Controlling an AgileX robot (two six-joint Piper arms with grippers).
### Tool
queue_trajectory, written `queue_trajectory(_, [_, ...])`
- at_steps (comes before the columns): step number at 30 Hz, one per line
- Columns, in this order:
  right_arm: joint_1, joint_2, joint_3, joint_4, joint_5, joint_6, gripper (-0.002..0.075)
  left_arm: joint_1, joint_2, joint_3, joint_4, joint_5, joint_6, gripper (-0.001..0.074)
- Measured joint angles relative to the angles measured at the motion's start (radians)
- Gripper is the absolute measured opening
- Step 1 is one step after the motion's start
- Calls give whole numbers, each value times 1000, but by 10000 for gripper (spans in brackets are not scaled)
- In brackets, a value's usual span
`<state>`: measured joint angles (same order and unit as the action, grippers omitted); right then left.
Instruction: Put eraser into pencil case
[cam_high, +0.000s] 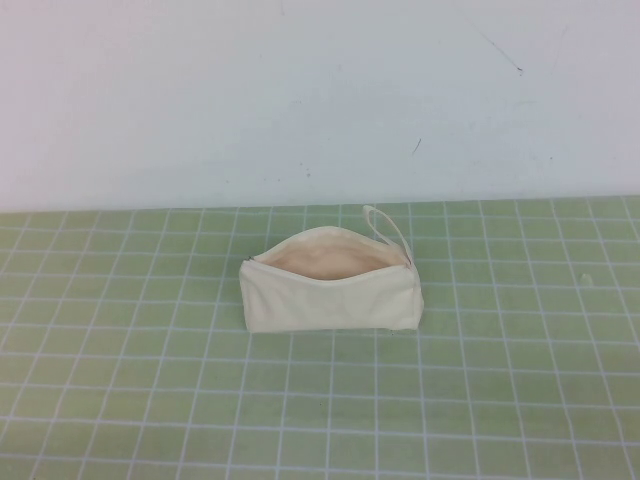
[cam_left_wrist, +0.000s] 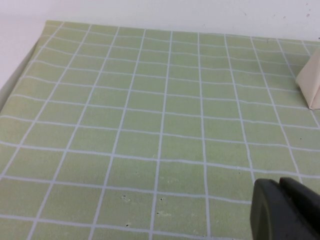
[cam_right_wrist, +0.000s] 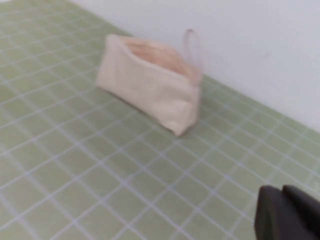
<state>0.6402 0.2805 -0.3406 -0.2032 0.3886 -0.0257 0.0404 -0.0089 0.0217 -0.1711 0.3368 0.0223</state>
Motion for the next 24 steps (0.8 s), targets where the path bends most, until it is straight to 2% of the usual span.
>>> queue_trajectory(5, [-196, -113, 99, -4, -73, 26, -1, 0, 0, 0, 0, 0, 0, -4])
queue_trajectory(11, [-519, -235, 163, 7, -95, 26, -1, 0, 0, 0, 0, 0, 0, -4])
queue_trajectory(16, [-692, -290, 189, 49, -81, 26, -1, 0, 0, 0, 0, 0, 0, -4])
queue_trajectory(24, [-711, -295, 271, 96, -75, 26, -1, 0, 0, 0, 0, 0, 0, -4])
